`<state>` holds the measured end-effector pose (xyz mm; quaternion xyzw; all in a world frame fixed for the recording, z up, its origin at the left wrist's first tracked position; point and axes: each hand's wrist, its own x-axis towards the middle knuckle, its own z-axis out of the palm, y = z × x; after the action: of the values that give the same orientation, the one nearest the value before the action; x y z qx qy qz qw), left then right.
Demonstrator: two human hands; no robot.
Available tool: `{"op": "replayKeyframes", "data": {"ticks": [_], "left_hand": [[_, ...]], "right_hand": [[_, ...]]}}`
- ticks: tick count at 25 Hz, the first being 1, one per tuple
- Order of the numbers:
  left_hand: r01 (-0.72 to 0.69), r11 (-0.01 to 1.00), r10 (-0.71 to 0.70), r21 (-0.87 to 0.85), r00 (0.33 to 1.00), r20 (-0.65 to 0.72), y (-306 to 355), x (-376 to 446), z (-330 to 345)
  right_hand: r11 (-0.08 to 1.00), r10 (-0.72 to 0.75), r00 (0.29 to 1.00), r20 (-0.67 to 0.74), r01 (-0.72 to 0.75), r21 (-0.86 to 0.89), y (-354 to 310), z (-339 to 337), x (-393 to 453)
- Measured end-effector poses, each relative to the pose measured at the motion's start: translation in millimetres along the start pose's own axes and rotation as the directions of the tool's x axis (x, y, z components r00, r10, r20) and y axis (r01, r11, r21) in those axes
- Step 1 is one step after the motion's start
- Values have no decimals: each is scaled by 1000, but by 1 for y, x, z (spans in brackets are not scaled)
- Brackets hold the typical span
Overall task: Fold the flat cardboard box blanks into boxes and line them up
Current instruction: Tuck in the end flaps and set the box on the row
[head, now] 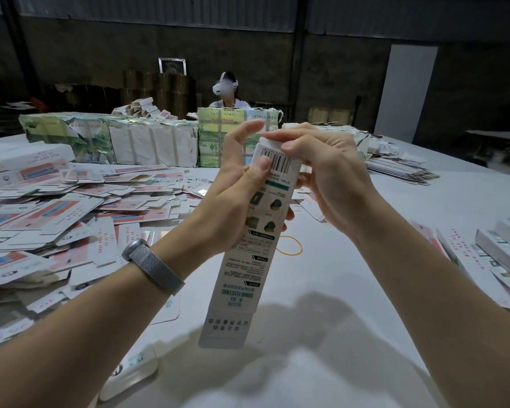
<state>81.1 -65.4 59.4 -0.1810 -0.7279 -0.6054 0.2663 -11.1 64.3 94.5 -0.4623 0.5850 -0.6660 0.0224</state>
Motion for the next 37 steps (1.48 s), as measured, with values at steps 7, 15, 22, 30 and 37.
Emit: {"op": "replayKeyframes", "data": {"ticks": [7,15,22,30,37], "left_hand": [[-13,1000,14,27,999,-47,9,1,0],[43,999,-41,13,990,-133,16,-3,12],[110,987,-131,-113,972,-194,19,-3,28],[115,923,-155,-366,984,-83,31,10,41],[125,986,-124,-114,992,16,4,7,49]], "right_hand": [[986,-151,988,31,153,-61,2,7,-6],[979,-174,985,-16,172,-108,-4,11,-13],[937,-233,972,-24,218,-272,-5,6,-13],[734,-188,981,-42,112,-670,-26,1,-20],[514,-139,937,-322,-209,-832,-27,-81,-51]]}}
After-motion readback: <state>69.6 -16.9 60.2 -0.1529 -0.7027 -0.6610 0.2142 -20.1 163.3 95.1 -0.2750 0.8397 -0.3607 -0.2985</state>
